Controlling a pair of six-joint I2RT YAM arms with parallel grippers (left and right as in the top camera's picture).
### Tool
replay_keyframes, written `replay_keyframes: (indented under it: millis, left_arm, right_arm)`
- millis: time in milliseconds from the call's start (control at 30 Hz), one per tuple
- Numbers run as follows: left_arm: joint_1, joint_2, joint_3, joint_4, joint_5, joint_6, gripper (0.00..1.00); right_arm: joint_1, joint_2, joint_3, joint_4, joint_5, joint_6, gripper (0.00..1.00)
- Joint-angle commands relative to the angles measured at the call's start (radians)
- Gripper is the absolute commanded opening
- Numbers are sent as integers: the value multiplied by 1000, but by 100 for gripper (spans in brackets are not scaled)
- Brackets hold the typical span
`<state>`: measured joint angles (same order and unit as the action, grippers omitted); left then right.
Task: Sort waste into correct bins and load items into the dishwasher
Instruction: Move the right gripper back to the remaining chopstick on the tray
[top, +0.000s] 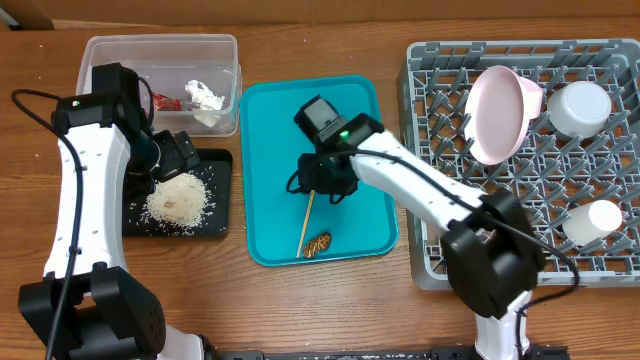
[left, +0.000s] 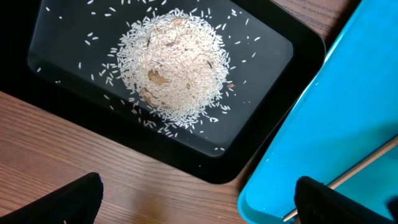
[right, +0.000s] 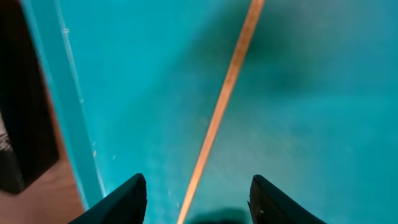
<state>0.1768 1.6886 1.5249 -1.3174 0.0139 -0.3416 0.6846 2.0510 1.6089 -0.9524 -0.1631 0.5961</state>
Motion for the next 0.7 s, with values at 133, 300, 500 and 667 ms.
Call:
replay_keyframes:
  millis: [133,300,500,667]
  left_arm:
    - [0,-29,15,-2,5,-3,100]
    - [0,-28,15,-2,5,-3,100]
    - [0,-28,15,3,5,-3,100]
    - [0,-28,15,6,5,-3,100]
  right_arm:
    - [24,123,7,5,40,79,55]
    - [34,174,7,5,43,90,48]
    - [34,200,7,-57,130,116,31]
    - [34,200,7,-74,136,138,17]
